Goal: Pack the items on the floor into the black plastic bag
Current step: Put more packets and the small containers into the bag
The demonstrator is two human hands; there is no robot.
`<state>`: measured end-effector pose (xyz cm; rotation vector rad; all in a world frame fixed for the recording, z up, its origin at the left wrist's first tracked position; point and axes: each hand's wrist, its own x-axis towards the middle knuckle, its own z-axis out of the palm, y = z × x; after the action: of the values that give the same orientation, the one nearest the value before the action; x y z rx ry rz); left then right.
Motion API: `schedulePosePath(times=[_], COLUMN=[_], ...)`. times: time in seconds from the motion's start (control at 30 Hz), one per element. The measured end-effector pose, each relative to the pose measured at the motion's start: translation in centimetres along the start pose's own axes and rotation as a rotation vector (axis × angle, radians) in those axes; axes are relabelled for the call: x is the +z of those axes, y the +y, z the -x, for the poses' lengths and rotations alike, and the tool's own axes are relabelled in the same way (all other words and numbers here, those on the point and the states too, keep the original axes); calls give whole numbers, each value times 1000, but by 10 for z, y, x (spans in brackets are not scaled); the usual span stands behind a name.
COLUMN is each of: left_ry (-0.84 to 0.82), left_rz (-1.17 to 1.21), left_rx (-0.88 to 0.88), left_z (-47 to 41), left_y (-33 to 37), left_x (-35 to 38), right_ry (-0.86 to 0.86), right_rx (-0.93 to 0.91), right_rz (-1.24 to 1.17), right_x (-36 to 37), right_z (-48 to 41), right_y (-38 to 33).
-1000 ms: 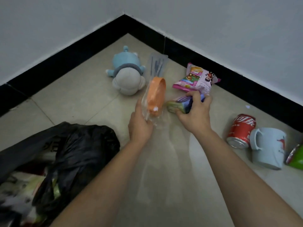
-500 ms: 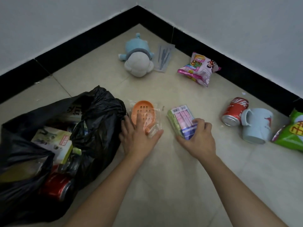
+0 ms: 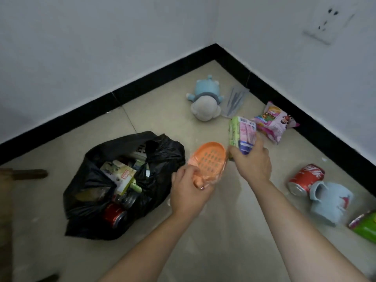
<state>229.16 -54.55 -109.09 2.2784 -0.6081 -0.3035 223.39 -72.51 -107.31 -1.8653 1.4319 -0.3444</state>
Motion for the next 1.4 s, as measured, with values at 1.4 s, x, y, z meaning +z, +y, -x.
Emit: schedulePosePath(times=[1.4], left_ry=[342], left_rz=[71], left_rx=[-632], left_z=[-6], left_y=[-125], left_x=[-138], right_ry=[-704], right_rx=[-810], right_rz=[357], right_x=[171], right_z=[90], right_y=[-127])
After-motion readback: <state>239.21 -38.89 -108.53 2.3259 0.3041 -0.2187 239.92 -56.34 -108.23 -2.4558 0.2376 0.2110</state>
